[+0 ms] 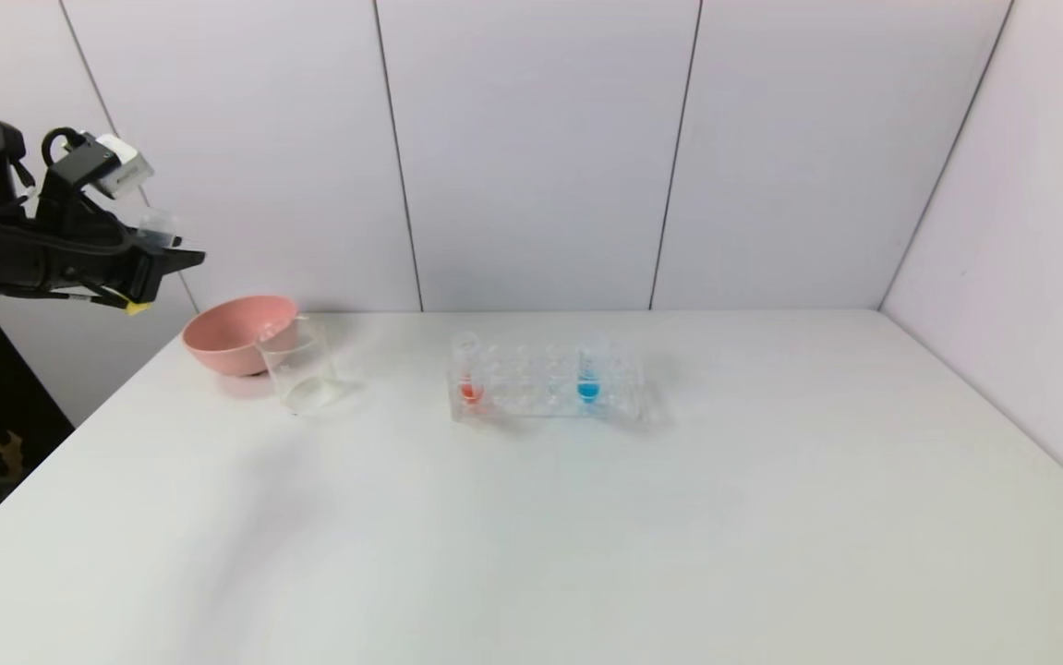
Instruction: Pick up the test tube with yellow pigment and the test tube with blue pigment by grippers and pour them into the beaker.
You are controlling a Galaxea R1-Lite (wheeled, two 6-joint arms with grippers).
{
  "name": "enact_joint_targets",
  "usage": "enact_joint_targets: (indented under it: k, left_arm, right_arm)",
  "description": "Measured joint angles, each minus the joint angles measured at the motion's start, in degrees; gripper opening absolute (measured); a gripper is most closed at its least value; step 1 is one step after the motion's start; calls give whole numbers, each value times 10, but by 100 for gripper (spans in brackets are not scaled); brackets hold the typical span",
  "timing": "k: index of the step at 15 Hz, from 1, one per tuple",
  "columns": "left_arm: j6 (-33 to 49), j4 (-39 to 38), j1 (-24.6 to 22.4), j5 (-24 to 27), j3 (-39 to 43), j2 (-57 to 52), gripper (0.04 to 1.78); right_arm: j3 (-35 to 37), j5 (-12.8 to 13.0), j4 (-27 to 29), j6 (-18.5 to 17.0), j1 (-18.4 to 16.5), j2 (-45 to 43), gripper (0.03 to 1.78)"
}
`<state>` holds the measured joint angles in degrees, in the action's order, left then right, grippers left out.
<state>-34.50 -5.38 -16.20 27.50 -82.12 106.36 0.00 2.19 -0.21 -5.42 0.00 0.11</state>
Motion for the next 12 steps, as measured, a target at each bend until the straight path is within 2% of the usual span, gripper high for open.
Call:
enact_joint_targets:
  k: [5,12]
  left_arm:
    - [-94,25,-3,54,-52,50,54]
    - [-305,217,-9,77,-188,97,54]
  right_arm:
    - [0,0,0,0,0,0,171]
    - [0,0,0,0,0,0,171]
